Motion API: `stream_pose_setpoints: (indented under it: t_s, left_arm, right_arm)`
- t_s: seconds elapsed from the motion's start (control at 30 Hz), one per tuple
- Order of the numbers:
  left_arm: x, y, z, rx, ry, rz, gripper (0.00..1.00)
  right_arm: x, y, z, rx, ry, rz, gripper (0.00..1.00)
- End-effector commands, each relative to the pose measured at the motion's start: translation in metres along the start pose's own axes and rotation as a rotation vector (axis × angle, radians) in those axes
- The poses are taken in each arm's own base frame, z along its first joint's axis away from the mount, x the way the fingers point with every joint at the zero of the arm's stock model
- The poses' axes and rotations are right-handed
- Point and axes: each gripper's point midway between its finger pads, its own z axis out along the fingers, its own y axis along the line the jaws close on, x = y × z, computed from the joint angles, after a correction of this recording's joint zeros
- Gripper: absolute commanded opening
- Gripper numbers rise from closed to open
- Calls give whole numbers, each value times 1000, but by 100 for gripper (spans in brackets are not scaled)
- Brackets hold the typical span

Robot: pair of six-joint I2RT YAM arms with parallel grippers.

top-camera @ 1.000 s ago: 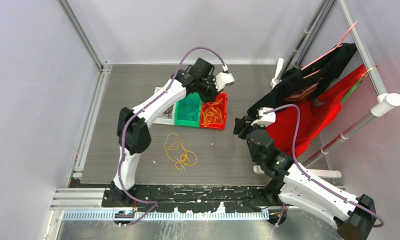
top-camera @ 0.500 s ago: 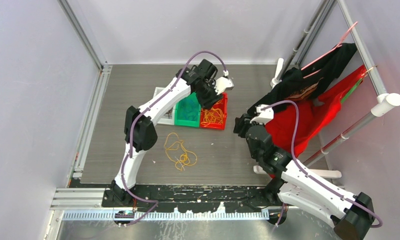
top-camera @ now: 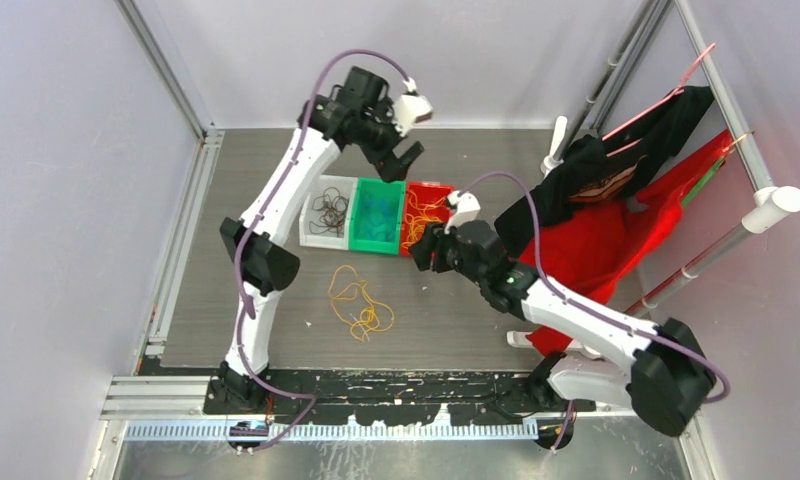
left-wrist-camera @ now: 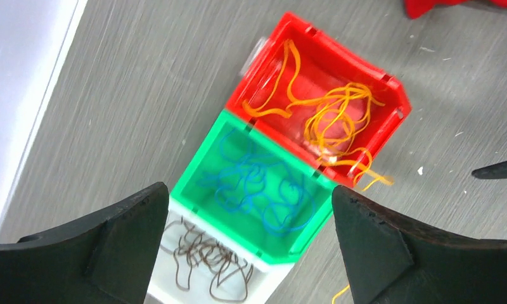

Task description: Untangle the cables

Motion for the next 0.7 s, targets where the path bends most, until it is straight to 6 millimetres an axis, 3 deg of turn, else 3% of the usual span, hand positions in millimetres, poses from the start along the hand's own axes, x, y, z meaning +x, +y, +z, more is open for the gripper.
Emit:
stream_pose_setpoints:
  t_s: [0.0,0.13,0.33,0.5,0.67]
  left_arm:
    - [18,18,-63,-11,-5,-113,100]
    - [54,20,-98,-4,70,-198,99]
    - [92,0,-140,110,136,-338,99]
    - [115,-9,-162,162,139,-424,100]
    - [134,-17,-176,143,136,-404,100]
  right_arm:
    - [-20,46,22,-217,28,55,56]
    - [-20,24,53,-145,72,59,50]
    - [-18,2,92,-47,119,-52,38]
    - [-19,-17,114,55,125,-107,15]
    - [-17,-42,130,184,146,-175,1]
